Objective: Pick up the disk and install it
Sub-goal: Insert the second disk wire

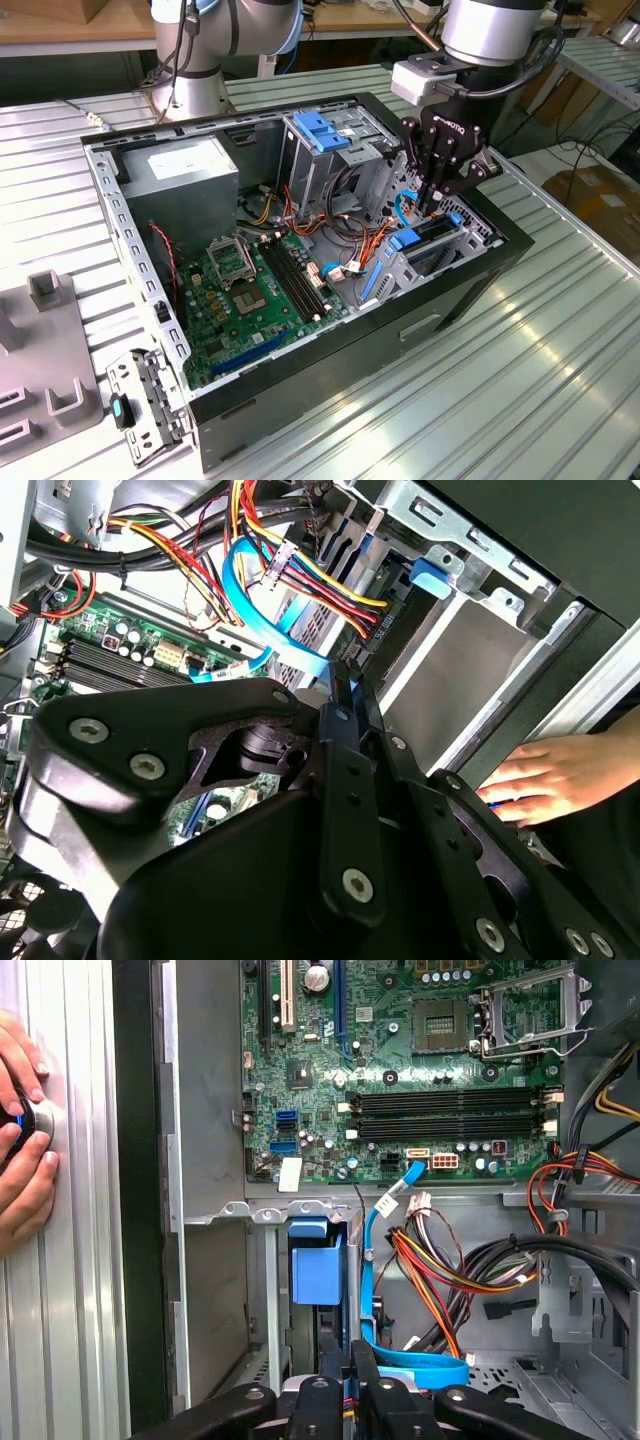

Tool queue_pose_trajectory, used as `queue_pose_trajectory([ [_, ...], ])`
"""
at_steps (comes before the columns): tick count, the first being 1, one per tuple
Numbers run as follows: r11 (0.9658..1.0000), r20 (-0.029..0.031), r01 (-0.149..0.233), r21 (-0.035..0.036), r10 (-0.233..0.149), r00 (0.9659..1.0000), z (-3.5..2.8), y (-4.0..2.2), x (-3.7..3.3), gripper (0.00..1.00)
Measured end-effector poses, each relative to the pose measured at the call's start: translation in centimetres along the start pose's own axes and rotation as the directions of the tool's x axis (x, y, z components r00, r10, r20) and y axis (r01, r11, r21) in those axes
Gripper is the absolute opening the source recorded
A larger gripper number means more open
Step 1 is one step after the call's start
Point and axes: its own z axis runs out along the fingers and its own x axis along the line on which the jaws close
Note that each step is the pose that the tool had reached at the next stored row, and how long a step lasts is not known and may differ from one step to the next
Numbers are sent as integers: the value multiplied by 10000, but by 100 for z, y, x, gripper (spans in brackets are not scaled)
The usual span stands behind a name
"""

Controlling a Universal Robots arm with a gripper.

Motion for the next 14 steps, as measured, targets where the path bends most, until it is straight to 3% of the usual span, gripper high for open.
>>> queue_pose_trajectory([
  [7, 10000, 9, 1, 0, -1, 10000, 2, 0, 2, 16],
  [8, 10000, 46, -2, 0, 2, 10000, 6, 1, 13, 16],
  [12, 10000, 389, -16, 2, 16, 9992, 22, 2, 62, 16],
  [14, 10000, 639, -24, 2, 24, 9980, 31, 6, 98, 16],
])
